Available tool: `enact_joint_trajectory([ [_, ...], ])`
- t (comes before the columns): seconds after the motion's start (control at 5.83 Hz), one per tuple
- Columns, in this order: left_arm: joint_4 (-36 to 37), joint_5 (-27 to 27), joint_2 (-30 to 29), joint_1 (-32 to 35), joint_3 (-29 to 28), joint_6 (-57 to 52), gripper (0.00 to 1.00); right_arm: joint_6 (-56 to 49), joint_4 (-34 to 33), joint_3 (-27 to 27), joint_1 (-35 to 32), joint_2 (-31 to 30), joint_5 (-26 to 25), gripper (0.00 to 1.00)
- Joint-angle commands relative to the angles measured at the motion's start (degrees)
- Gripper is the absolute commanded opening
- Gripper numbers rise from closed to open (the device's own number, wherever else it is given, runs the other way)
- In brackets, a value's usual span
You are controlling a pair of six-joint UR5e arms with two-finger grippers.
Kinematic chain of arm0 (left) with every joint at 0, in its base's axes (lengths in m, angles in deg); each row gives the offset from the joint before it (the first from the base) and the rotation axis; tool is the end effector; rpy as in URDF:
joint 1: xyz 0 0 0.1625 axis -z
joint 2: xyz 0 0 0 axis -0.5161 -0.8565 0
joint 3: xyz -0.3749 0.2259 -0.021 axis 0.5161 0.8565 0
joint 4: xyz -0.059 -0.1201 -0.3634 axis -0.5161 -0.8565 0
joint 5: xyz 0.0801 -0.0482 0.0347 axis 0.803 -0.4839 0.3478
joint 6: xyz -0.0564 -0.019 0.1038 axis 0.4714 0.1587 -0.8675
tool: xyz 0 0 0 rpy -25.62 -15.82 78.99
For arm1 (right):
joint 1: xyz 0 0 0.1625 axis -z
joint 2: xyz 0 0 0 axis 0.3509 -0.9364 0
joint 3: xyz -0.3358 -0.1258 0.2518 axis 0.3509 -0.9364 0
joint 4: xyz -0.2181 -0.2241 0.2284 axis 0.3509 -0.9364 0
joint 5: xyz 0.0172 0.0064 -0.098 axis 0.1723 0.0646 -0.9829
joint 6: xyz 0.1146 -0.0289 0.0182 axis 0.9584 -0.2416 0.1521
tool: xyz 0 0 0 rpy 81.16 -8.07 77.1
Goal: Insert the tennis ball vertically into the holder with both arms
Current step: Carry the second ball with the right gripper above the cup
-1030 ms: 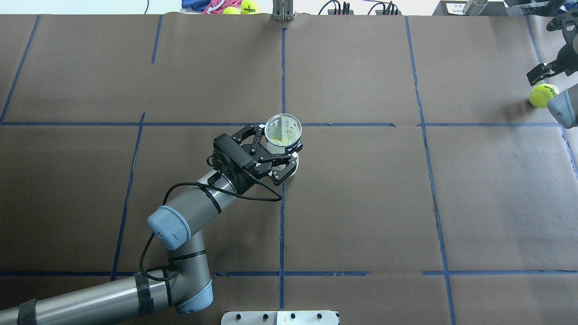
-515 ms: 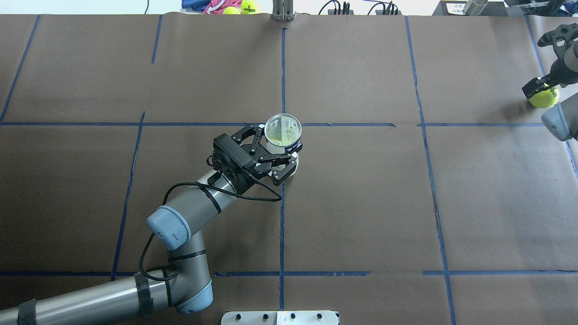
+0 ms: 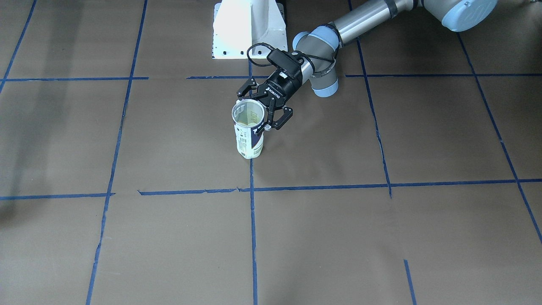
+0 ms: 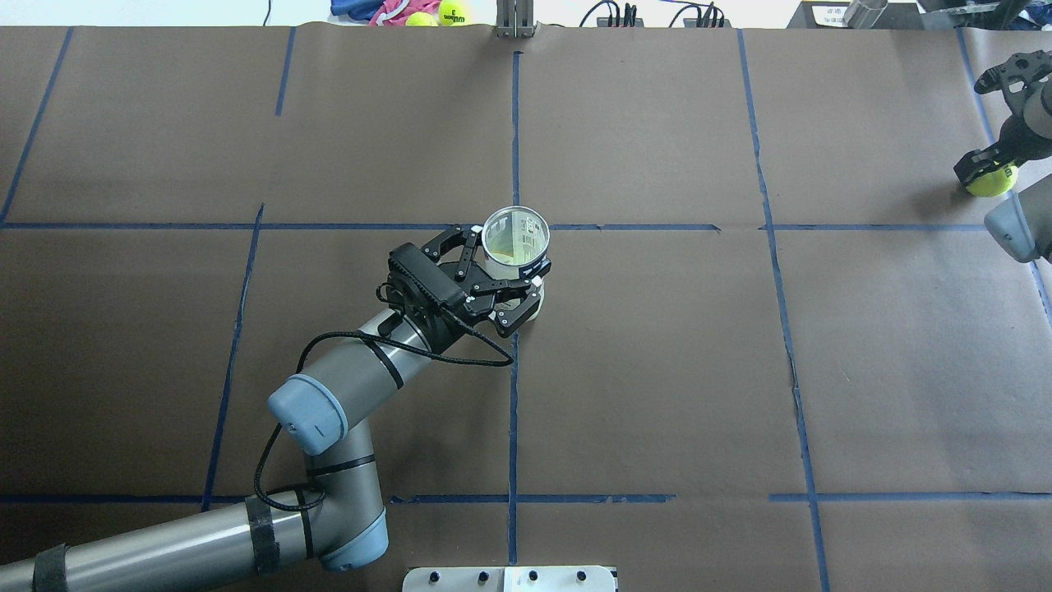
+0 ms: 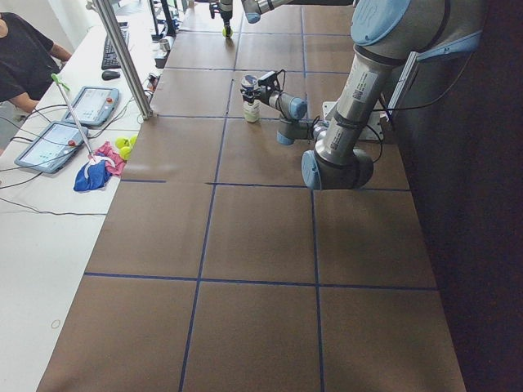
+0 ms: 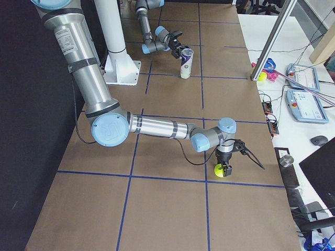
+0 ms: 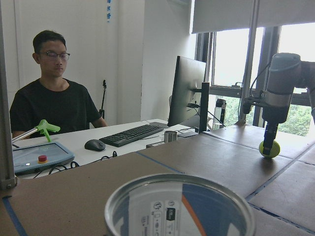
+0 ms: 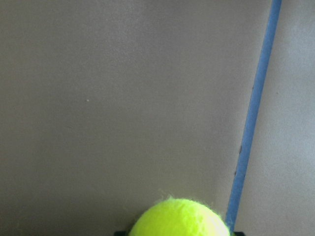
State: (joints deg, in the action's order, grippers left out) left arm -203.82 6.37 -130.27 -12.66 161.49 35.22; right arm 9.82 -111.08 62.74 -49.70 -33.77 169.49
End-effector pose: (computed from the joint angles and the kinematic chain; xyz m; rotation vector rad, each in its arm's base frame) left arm 0.5671 -0.3897 0.2510 1.5401 1.2034 0.0563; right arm -0.1380 -0.6363 0.7061 0.1941 -0.4825 -0.1997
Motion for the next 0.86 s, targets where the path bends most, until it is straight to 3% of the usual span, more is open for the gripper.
enact_joint_trajectory([
  [0.0,0.0,0.0,0.0,0.0,0.0,0.0,0.83,1.7,-2.1,8.5,-0.9,-0.4,5.2,0.00],
  [0.17,0.0,0.0,-0.1,-0.1,0.0,0.0,0.83,11.0,-12.3,22.9,-0.9,-0.5,15.2,0.00],
  [0.34,0.0,0.0,-0.1,-0.1,0.0,0.0,0.83,26.0,-18.2,37.0,3.7,-0.5,20.2,0.00],
  [0.51,0.0,0.0,0.0,-0.2,0.0,0.0,0.83,44.8,-19.0,46.0,11.8,1.2,20.1,0.00],
  [0.69,0.1,0.0,-0.1,-0.2,0.0,0.0,0.83,56.7,-19.0,47.7,16.1,7.0,19.6,0.00],
])
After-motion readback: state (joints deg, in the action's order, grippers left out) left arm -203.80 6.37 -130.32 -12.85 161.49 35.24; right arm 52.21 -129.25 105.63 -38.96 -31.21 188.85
